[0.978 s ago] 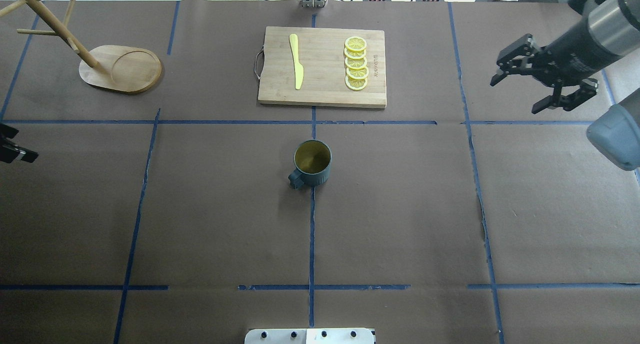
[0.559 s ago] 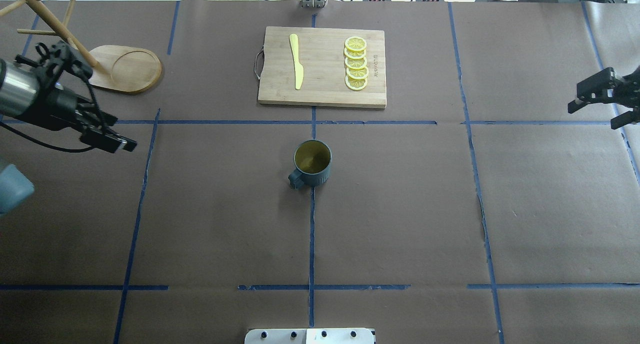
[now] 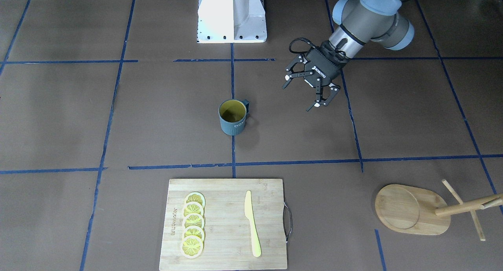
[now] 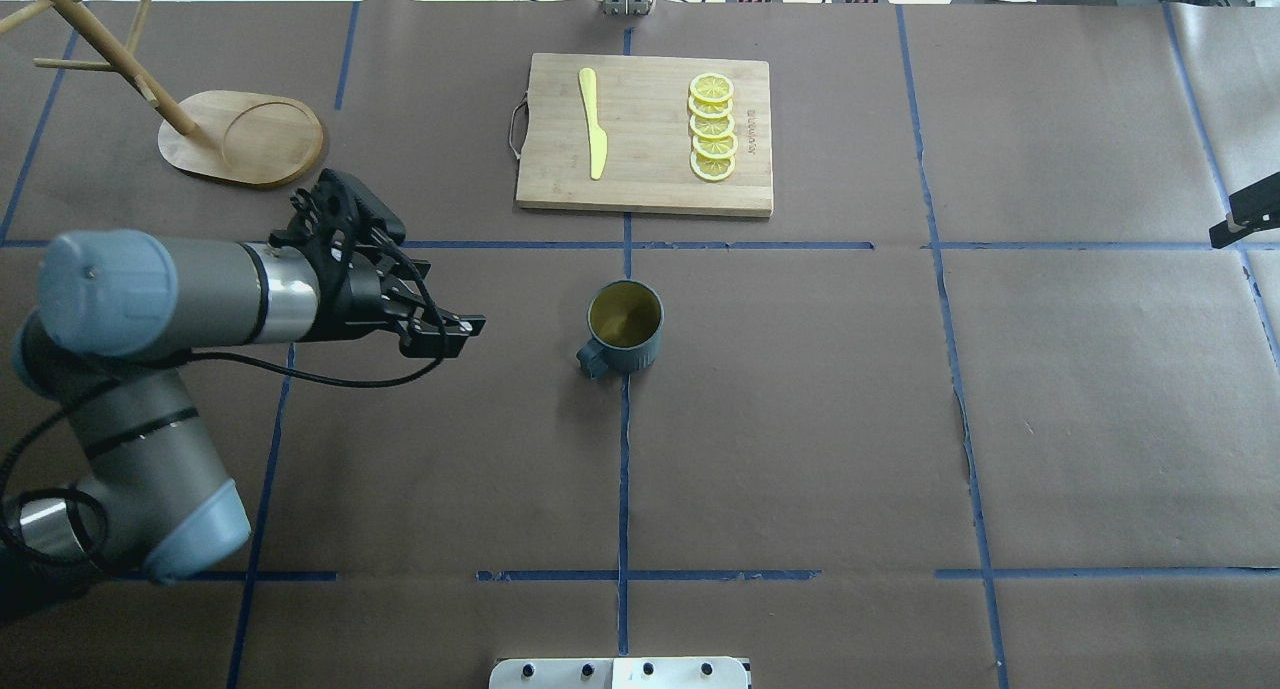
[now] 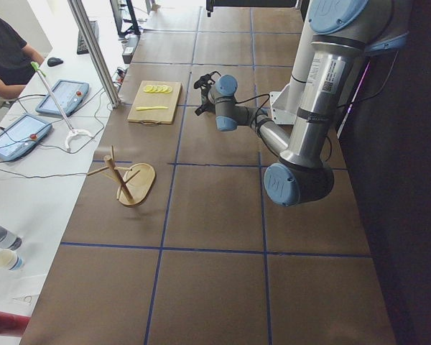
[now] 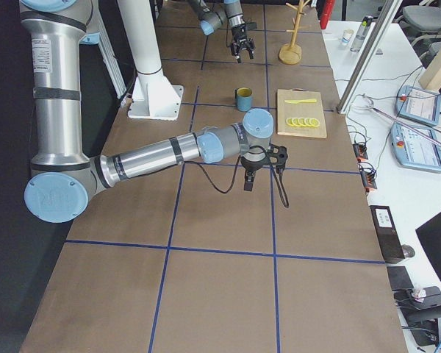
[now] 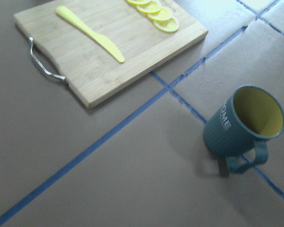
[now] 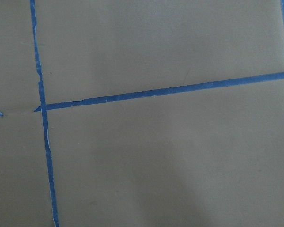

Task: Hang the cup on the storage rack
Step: 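Move the left gripper to the mug handle and close on it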

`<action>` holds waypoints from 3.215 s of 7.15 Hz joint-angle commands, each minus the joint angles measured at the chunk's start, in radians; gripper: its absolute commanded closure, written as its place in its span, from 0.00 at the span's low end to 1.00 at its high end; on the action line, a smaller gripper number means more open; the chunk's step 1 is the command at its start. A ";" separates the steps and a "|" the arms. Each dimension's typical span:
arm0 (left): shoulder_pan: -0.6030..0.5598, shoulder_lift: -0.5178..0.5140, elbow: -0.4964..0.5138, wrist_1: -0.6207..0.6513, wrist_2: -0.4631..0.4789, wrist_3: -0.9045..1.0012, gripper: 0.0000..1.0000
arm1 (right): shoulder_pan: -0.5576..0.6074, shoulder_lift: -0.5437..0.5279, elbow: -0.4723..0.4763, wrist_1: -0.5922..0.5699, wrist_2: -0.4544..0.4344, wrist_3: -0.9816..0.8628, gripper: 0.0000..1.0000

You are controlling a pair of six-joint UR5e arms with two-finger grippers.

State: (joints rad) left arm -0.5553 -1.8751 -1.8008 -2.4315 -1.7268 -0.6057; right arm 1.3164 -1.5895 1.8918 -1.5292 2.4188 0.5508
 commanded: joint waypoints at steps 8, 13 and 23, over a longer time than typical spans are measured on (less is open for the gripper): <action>0.316 -0.157 0.308 -0.327 0.572 -0.062 0.04 | 0.001 0.009 -0.002 0.007 0.002 -0.005 0.00; 0.308 -0.159 0.330 -0.322 0.575 -0.054 0.10 | 0.001 0.013 0.004 0.007 0.000 0.000 0.00; 0.299 -0.197 0.379 -0.322 0.590 -0.049 0.44 | 0.001 0.013 0.004 0.009 -0.006 -0.003 0.00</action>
State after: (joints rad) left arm -0.2556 -2.0723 -1.4237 -2.7538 -1.1355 -0.6550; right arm 1.3177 -1.5769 1.8958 -1.5202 2.4142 0.5476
